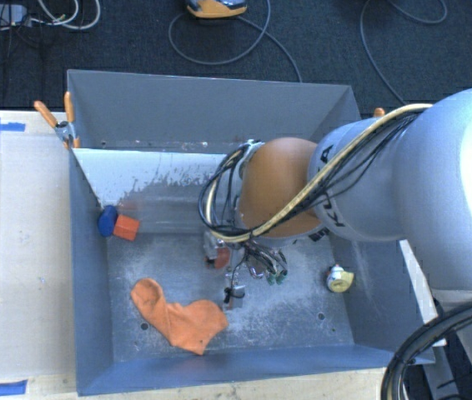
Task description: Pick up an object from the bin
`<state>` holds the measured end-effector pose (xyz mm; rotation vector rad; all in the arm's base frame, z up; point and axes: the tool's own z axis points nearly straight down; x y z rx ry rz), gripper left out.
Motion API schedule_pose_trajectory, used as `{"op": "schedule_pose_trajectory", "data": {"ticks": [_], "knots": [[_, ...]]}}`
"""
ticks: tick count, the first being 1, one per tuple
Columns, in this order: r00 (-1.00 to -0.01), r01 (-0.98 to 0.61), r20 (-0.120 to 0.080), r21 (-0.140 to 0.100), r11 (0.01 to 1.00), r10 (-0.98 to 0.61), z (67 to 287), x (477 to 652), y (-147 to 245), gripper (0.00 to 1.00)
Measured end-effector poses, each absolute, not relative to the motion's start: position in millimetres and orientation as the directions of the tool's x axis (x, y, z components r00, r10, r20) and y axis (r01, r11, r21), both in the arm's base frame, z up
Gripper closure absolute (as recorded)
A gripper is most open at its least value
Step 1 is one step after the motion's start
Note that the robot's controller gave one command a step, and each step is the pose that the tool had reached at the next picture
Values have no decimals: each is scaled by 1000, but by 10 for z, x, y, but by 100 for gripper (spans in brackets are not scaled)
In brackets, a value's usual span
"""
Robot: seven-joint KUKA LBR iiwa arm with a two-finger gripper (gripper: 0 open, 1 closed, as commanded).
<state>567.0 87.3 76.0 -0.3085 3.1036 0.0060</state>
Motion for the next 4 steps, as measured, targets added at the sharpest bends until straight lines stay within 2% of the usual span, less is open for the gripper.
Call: {"op": "schedule_pose_trajectory", "data": {"ticks": [1,2,3,4], "knots": [[-967,-251,-46,-5,968,-251,768,5423,764,0],[-984,-174,-28,5,985,-174,734,5406,610,0],[-993,-105,-46,5,994,-104,761,5605,484,0],[-985,-168,-38,2,986,-168,740,5247,820,0]]}}
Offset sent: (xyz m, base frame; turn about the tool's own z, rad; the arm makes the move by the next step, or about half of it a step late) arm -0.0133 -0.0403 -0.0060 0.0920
